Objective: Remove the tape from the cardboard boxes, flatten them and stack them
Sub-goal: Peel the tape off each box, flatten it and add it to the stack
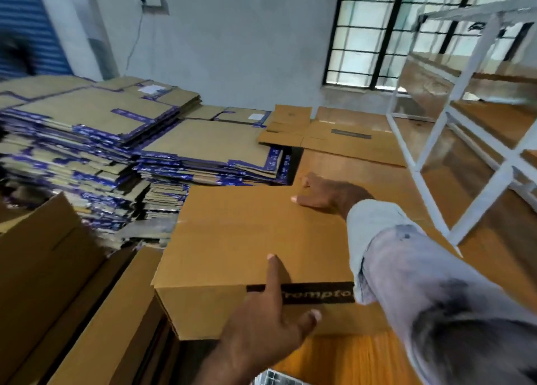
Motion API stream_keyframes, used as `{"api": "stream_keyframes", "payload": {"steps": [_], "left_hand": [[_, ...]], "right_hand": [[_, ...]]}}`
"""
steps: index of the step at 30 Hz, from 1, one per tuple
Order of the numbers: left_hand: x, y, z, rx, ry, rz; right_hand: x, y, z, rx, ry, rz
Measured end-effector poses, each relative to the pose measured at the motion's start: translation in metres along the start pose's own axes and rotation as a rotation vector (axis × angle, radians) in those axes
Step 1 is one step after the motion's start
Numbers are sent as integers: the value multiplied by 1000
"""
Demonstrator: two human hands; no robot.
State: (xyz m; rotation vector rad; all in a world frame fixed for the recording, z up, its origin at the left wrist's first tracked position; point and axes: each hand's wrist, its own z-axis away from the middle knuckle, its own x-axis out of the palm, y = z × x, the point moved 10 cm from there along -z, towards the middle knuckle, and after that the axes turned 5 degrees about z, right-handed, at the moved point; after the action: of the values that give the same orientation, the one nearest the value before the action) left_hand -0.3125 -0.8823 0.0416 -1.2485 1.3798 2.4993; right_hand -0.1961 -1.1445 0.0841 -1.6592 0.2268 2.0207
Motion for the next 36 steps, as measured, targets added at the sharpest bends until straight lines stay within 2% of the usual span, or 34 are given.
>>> {"api": "stream_keyframes", "payload": {"steps": [6, 14, 18, 20, 24, 27, 29, 32, 34, 36], "left_hand": [[11, -1, -3, -136, 74, 587], [-33, 9, -48, -50, 428, 616], [-71, 39, -89, 50, 470, 524], [-78, 54, -112, 87, 439, 492], [-62, 69, -146, 128, 264, 263], [-41, 65, -152, 186, 126, 194], [-37, 66, -153, 229, 124, 53], [-34, 77, -139, 297, 173, -211], [-23, 84, -106, 388, 165, -241], [-3, 86, -64, 498, 112, -211]], "right_hand": [[-2, 9, -13, -61, -13, -26], [-49, 70, 34, 16, 48, -64], [-68, 118, 80, 119, 111, -63], [-65, 139, 103, 194, 98, -45], [-32, 162, 148, 285, 75, -105], [9, 167, 167, 311, 104, -225], [24, 167, 174, 331, 166, -290], [27, 152, 207, 339, 329, -152], [26, 123, 242, 220, 505, -132], [33, 95, 273, 86, 602, -195]]}}
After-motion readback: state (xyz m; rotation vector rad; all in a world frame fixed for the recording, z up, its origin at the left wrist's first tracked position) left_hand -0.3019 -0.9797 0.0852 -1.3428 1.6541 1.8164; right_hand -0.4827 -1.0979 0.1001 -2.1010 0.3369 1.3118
